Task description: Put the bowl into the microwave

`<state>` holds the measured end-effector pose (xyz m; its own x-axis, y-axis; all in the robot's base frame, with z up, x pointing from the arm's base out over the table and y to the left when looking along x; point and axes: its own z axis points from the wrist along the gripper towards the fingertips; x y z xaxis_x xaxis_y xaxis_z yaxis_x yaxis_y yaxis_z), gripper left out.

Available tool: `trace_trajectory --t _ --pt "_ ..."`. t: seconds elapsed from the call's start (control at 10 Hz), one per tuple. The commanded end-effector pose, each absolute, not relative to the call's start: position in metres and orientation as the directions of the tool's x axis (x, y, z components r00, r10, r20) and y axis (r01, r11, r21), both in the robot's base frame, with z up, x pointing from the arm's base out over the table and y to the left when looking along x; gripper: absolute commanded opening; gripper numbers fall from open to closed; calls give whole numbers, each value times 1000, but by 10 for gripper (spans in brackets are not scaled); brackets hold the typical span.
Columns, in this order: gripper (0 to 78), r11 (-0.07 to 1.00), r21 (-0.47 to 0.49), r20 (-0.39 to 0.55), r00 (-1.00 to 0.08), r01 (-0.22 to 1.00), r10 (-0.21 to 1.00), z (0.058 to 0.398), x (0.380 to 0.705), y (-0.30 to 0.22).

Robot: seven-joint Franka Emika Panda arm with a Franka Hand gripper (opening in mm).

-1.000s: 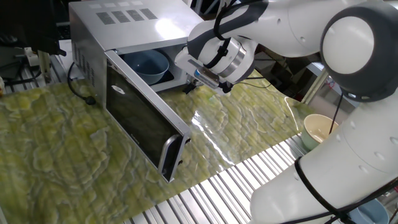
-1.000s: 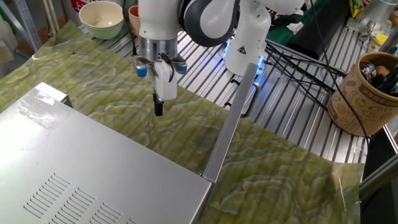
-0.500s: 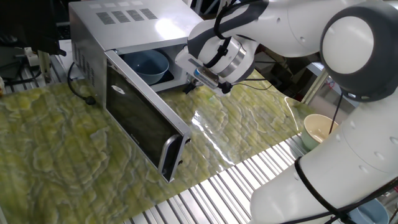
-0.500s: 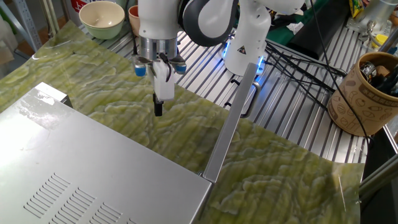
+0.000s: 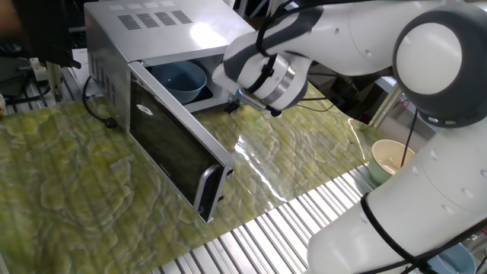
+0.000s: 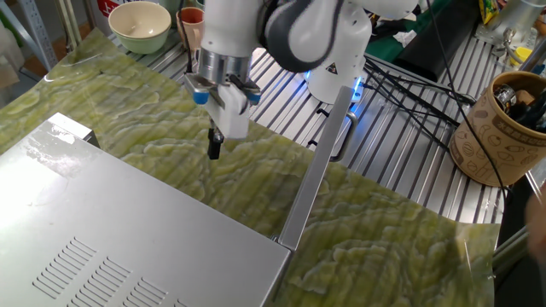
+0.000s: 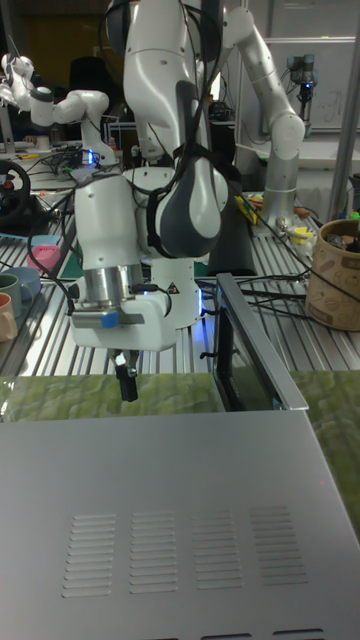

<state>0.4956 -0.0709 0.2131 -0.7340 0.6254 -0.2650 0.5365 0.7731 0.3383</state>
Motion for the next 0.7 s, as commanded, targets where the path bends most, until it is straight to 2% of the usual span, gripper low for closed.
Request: trace_trajectory --t 0.1,0.7 --pt "11 803 289 -315 -740 522 594 212 501 -70" --pt "11 839 257 -364 -756 479 543 204 510 -79"
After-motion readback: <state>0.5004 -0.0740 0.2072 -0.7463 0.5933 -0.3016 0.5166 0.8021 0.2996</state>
